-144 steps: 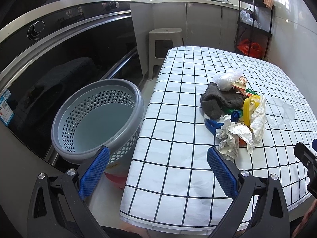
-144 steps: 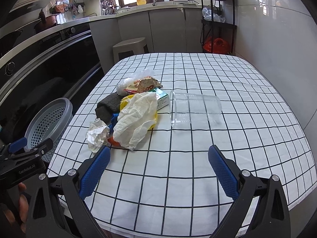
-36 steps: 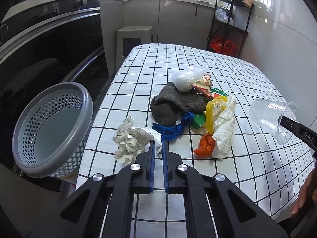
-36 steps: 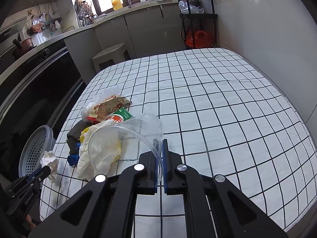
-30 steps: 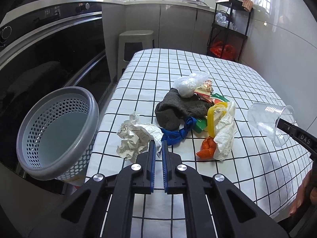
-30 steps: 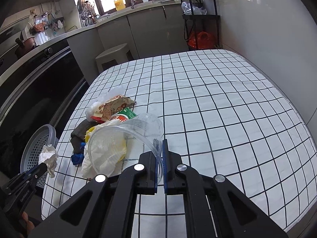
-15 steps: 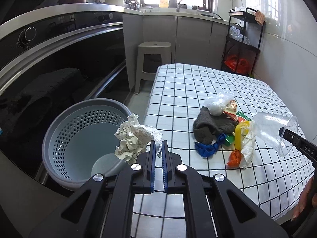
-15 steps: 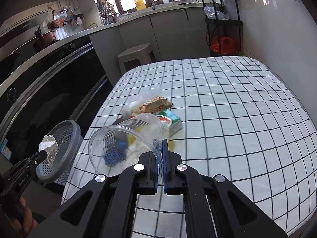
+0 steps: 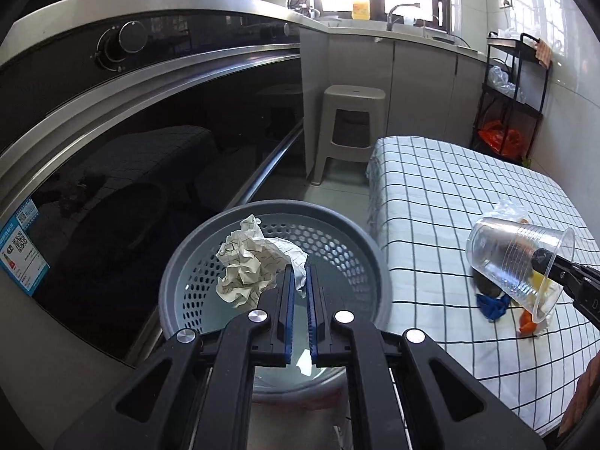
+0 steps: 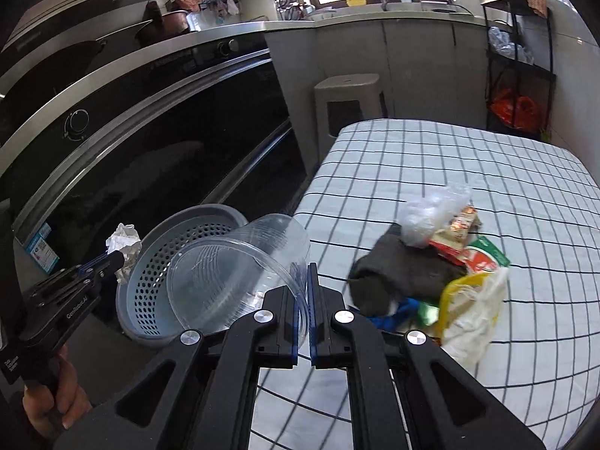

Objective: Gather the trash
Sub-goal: 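Carry the cup and paper over the grey basket with both tools, then open both tools to drop the paper and cup into the basket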

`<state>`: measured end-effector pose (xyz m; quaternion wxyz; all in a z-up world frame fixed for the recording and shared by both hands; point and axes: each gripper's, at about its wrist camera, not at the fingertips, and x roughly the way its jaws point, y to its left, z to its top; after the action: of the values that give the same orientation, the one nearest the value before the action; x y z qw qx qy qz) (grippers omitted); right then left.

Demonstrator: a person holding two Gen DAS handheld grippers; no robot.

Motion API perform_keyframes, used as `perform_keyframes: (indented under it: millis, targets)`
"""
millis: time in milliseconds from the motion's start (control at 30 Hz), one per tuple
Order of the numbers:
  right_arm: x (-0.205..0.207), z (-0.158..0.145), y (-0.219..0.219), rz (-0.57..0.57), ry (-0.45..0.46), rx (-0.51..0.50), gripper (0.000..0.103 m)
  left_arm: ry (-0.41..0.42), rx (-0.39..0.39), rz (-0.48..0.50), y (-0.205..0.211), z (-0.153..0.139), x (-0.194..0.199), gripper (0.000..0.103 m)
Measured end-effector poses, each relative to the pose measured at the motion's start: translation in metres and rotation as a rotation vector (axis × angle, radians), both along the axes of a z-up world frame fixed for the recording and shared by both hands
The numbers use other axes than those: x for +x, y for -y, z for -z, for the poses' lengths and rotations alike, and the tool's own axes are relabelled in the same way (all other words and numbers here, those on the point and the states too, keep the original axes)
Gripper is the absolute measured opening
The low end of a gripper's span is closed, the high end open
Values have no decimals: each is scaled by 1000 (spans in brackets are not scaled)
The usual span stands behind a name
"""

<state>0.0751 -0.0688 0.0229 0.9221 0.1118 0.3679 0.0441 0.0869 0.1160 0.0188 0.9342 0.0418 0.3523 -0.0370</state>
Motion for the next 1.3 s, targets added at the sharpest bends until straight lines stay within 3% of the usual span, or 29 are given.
perform_keyframes:
  millis: [333,600,1300]
  targets:
    - [62,27,-71,-130,-63,26,4,-63,-11,-82,-35,31,33,7]
    - [90,52,-102,-185,-123,-2,4,-119,-18,-113,-52,52,50,7]
    - [118,74,-120,-214,-199,-1,4,-217,-69,-99,-60,76,65,10]
